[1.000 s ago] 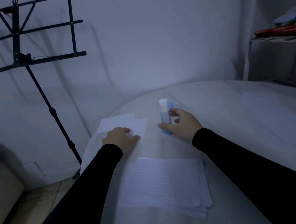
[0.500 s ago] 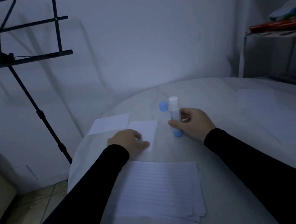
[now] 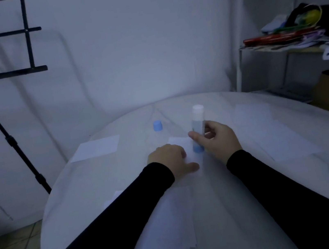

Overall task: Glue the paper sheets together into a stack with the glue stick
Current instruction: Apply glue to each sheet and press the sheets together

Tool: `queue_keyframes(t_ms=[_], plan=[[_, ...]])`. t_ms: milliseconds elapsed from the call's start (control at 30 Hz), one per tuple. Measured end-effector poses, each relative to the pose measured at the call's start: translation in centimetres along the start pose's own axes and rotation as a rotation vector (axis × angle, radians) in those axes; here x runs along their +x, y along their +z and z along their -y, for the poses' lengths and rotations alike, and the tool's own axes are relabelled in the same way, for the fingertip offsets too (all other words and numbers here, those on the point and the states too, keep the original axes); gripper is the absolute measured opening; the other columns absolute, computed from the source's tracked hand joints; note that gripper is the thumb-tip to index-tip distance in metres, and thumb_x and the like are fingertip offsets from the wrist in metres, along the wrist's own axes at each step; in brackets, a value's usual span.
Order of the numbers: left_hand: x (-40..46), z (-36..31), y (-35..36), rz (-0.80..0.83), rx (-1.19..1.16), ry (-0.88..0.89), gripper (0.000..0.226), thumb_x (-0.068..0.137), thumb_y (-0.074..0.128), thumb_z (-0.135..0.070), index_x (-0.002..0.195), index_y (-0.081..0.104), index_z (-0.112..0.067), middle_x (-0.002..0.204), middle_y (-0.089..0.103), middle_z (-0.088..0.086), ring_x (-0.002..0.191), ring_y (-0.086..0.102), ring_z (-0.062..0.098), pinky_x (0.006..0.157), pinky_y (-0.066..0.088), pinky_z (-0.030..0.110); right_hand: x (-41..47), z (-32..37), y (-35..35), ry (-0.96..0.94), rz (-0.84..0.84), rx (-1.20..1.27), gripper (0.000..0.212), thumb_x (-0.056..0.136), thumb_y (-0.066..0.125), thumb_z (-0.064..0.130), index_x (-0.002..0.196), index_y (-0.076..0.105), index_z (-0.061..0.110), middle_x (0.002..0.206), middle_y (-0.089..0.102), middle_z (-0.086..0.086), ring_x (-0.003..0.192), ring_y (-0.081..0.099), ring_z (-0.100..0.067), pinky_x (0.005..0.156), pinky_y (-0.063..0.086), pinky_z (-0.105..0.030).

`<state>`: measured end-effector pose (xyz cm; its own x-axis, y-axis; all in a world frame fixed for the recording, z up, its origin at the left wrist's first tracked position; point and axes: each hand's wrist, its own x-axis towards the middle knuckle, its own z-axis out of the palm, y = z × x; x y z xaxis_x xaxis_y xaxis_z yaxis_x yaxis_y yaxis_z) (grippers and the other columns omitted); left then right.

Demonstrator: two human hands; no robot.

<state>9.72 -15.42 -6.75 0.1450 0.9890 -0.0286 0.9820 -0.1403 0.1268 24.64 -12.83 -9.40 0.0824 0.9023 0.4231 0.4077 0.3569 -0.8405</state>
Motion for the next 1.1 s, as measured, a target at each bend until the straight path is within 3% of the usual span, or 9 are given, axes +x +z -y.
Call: queue_keyframes(t_ms=[100,167,267,333,467,567,833,967,1100], plan=[[0.7,0.8,-1.3,0.034,-0.157,-0.005,0.073,0.071,0.064,-0.069,0.129,0.055,-0.025,0.124,0.058,-0.006,0.113,0.055,0.014,0.089,0.040,0.025,-0.1,0.1,0.2,-0.004,-0.012,0.076,0.023,0.078,0.074,0.035,0.094,0.068,0.019,0.083,0.069,0.007,0.072,0.061,-0.005,0.064,0.045,-0.008],[1.1,1.3,-2.1,0.003,-0.394,0.059,0.065,0.071,0.070,-0.062,0.122,0.060,-0.024,0.116,0.062,-0.010,0.108,0.057,0.008,0.087,0.041,0.021,-0.2,0.5,0.4,-0.015,-0.002,0.157,0.016,0.079,0.073,0.034,0.089,0.070,0.023,0.085,0.071,0.010,0.082,0.065,-0.002,0.070,0.044,-0.007],[1.3,1.5,-2.4,-0.025,-0.721,0.173,0.024,0.079,0.073,-0.041,0.094,0.071,-0.022,0.072,0.066,-0.019,0.069,0.059,-0.007,0.063,0.038,0.010,-0.2,1.0,0.8,-0.010,0.013,0.245,0.008,0.081,0.071,0.034,0.085,0.071,0.028,0.088,0.072,0.012,0.090,0.066,-0.002,0.079,0.047,-0.013],[1.5,1.5,-2.2,-0.027,-0.830,0.175,0.018,0.082,0.073,-0.032,0.089,0.072,-0.015,0.055,0.061,-0.016,0.047,0.052,-0.007,0.049,0.033,0.005,0.0,0.7,0.8,0.046,0.047,0.222,0.019,0.083,0.066,0.039,0.092,0.072,0.024,0.096,0.072,0.005,0.099,0.064,-0.011,0.087,0.046,-0.021],[2.2,3.1,-2.6,-0.094,-0.936,0.077,0.026,0.083,0.071,-0.037,0.087,0.074,-0.011,0.077,0.070,-0.002,0.059,0.059,0.002,0.049,0.035,0.010,0.6,-0.7,-0.9,0.068,0.236,-0.379,0.058,0.075,0.059,0.065,0.119,0.062,0.029,0.127,0.057,0.010,0.121,0.048,-0.014,0.106,0.034,-0.037],[2.9,5.4,-3.1,-0.209,-1.025,-0.024,0.024,0.082,0.071,-0.041,0.088,0.074,-0.018,0.081,0.071,-0.002,0.062,0.060,0.007,0.053,0.036,0.022,0.5,-0.7,-2.0,0.064,0.374,-0.696,0.074,0.069,0.056,0.076,0.130,0.052,0.034,0.137,0.043,0.012,0.130,0.033,-0.014,0.107,0.025,-0.039],[3.8,8.2,-3.5,-0.335,-1.402,-0.042,0.018,0.083,0.072,-0.027,0.095,0.074,-0.013,0.089,0.072,-0.001,0.066,0.060,0.014,0.058,0.048,0.019,-0.4,-0.1,-1.4,-0.021,0.522,-0.862,0.070,0.084,0.051,0.062,0.142,0.039,0.024,0.151,0.030,0.016,0.141,0.019,-0.014,0.110,0.017,-0.045],[4.0,7.1,-3.3,-0.334,-1.362,0.008,0.027,0.087,0.069,-0.025,0.104,0.067,-0.003,0.093,0.071,0.012,0.061,0.063,0.015,0.059,0.053,0.020,-0.6,-0.4,-1.2,-0.006,0.611,-0.712,0.060,0.090,0.053,0.046,0.144,0.035,0.027,0.154,0.023,0.015,0.145,0.008,-0.012,0.115,0.007,-0.045],[3.9,5.7,-3.2,-0.402,-1.231,0.069,0.029,0.089,0.065,-0.026,0.114,0.058,-0.012,0.089,0.072,0.013,0.060,0.061,0.018,0.056,0.051,0.024,-0.7,-1.6,-1.7,-0.062,0.555,-0.577,0.043,0.090,0.059,0.038,0.131,0.052,0.029,0.146,0.038,0.014,0.142,0.020,-0.010,0.117,0.014,-0.038]])
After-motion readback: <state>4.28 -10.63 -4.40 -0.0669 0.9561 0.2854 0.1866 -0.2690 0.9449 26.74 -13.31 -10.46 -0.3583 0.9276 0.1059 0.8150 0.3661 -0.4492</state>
